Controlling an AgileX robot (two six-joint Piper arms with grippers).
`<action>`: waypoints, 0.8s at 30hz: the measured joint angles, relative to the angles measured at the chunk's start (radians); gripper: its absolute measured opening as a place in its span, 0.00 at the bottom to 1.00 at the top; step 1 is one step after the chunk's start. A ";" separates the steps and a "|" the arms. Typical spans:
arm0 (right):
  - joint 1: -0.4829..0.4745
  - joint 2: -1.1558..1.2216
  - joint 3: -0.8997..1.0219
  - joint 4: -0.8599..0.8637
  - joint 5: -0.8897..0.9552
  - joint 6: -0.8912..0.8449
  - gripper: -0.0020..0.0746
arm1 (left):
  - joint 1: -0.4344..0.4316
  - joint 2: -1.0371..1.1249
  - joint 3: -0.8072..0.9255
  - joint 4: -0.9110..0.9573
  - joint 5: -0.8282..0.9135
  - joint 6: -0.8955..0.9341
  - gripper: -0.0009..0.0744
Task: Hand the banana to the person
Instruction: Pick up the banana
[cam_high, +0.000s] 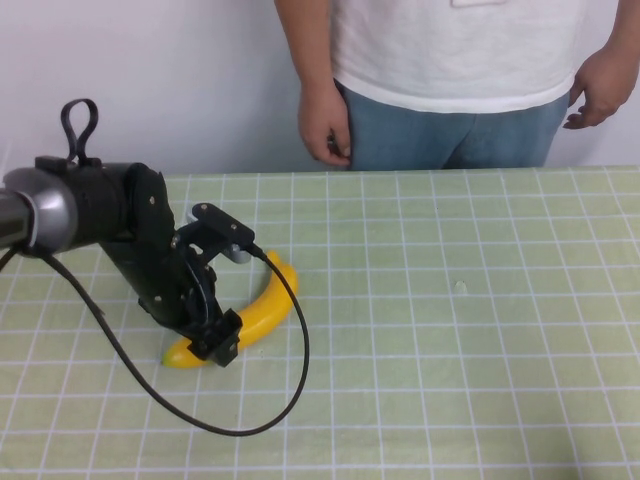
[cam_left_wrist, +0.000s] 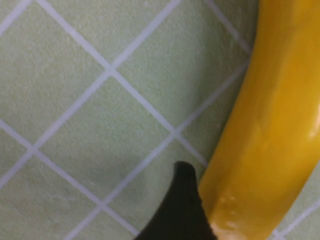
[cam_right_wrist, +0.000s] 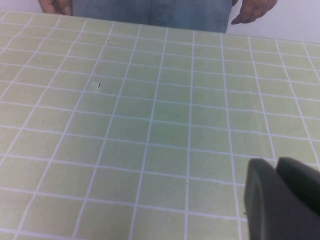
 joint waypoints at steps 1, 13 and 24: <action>0.000 0.000 0.000 0.000 0.000 0.000 0.02 | 0.000 0.000 0.000 0.000 -0.004 0.000 0.72; 0.000 0.000 0.000 0.000 0.000 0.000 0.02 | 0.000 0.004 0.000 0.002 -0.013 0.002 0.55; 0.000 0.000 0.000 0.000 0.000 0.000 0.02 | 0.000 0.032 -0.001 0.002 0.011 0.002 0.44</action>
